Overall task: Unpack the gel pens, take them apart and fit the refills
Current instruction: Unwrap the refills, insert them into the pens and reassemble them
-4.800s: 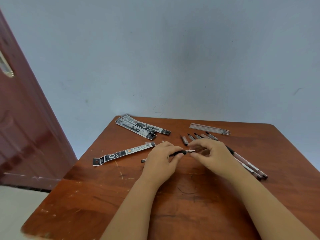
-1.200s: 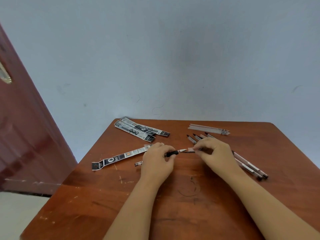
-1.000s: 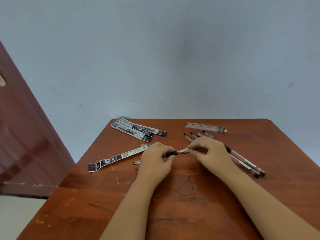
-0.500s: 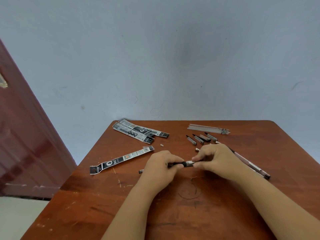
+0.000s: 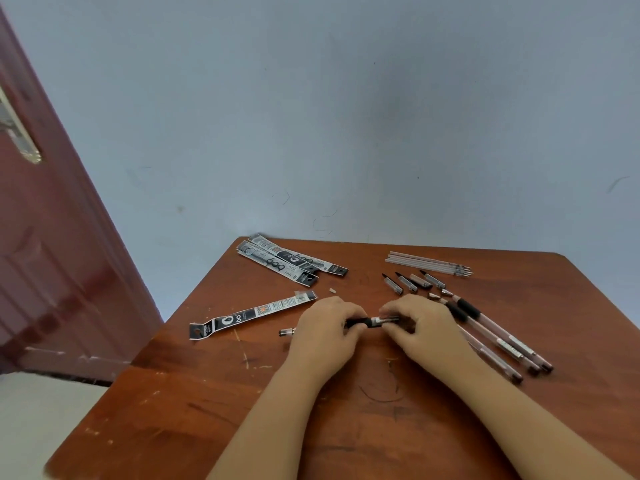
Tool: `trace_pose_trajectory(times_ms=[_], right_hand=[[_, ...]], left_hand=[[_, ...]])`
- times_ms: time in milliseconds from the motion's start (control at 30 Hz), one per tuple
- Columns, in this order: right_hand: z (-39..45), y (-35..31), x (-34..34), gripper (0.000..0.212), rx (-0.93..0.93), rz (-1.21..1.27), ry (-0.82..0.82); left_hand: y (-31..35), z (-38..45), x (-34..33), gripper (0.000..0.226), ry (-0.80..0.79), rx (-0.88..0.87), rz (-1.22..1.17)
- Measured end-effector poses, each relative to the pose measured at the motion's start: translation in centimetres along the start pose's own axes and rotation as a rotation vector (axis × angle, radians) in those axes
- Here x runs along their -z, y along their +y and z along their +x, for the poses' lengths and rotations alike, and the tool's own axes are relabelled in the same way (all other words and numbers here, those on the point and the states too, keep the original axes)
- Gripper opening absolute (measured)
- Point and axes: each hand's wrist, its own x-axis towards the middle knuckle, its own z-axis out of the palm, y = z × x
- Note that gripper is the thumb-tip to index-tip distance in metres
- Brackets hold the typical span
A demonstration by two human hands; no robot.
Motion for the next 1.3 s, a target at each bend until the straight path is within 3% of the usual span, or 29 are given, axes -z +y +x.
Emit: trace_pose_trajectory(times_ms=[167, 400, 533, 667, 767, 1000, 1300], right_hand=[[0.0, -0.2, -0.4, 0.046, -0.092, -0.07, -0.118], [-0.3, -0.7, -0.8, 0.055, -0.068, -0.295, -0.317], [-0.4, -1.1, -0.5, 0.057, -0.054, -0.314, -0.334], [-0.6, -1.3, -0.3, 0.057, -0.059, -0.325, -0.344], [-0.7, -1.3, -0.2, 0.056, -0.058, -0.323, -0.343], [-0.9, -1.4, 0.0, 0.054, -0.058, -0.318, -0.36], [-0.3, -2.1, -0.6, 0.048, -0.086, -0.21, -0.251]], left_hand=[[-0.1, -0.4, 0.4, 0.029, 0.091, 0.141, 0.066], [-0.1, -1.3, 1.9, 0.026, 0.143, 0.251, 0.266], [-1.8, -3.8, 3.4, 0.024, 0.157, 0.381, 0.205], [-2.9, -5.7, 4.5, 0.025, 0.109, 0.473, 0.441], [-3.0, -6.1, 4.7, 0.026, 0.096, 0.507, 0.478], [-3.0, -6.4, 4.6, 0.03, 0.07, 0.479, 0.566], [-7.1, -7.9, 7.9, 0.043, 0.157, 0.451, 0.417]])
